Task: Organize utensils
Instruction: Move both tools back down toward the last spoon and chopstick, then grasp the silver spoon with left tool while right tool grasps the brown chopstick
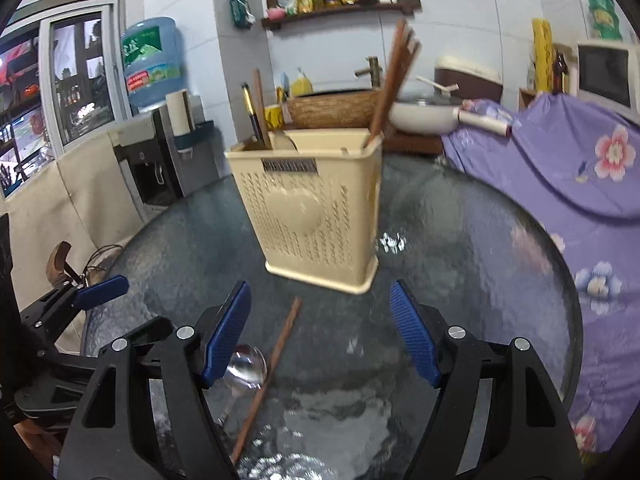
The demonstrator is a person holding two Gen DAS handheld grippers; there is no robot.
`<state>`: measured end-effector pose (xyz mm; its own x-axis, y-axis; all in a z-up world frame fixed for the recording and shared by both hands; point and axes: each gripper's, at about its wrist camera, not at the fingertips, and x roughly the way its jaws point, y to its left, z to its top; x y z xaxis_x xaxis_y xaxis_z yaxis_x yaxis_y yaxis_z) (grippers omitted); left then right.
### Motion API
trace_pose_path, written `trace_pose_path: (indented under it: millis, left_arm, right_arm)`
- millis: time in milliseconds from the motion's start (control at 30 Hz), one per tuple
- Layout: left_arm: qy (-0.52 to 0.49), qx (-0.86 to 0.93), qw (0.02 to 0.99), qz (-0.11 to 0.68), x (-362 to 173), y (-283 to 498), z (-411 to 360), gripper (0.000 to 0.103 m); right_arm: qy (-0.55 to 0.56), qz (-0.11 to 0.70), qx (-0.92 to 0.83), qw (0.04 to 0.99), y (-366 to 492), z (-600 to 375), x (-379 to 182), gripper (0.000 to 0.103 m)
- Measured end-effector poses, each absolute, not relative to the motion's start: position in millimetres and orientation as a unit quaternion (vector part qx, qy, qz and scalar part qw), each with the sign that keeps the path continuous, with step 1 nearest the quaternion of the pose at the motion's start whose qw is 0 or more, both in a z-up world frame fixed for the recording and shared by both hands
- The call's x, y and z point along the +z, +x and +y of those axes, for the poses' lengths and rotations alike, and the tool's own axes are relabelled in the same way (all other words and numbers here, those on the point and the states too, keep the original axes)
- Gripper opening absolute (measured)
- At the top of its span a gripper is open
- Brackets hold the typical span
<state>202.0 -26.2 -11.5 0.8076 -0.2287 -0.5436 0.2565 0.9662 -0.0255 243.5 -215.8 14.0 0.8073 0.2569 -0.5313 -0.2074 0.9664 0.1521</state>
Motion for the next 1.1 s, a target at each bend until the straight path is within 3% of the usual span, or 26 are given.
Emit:
trace_pose_path:
  millis: [333, 700, 900, 1100]
  left_arm:
    - [0.034, -0.152, 0.930, 0.332, -50.6, 193.7, -42.0, 0.082]
    - [0.054, -0.159, 0.907, 0.387, -63.9, 219.2, -72.8, 0.078]
    - [0.045, -0.159, 0.891, 0.422, -71.4, 231.6, -77.1, 0.070]
    - [0.043, -0.164, 0.885, 0.433, -70.2, 239.1, -80.7, 0.051]
  right_arm:
    - [0.076, 0.337, 0.091, 0.934, 231.7, -238.3, -29.2, 0.072]
    - [0.090, 0.351, 0.089, 0.928, 226.0, -248.4, -37.1, 0.072]
    - [0.091, 0.356, 0.091, 0.925, 225.8, -247.6, -38.7, 0.072]
    - [0.090, 0.362, 0.095, 0.923, 227.6, -243.7, -40.9, 0.072]
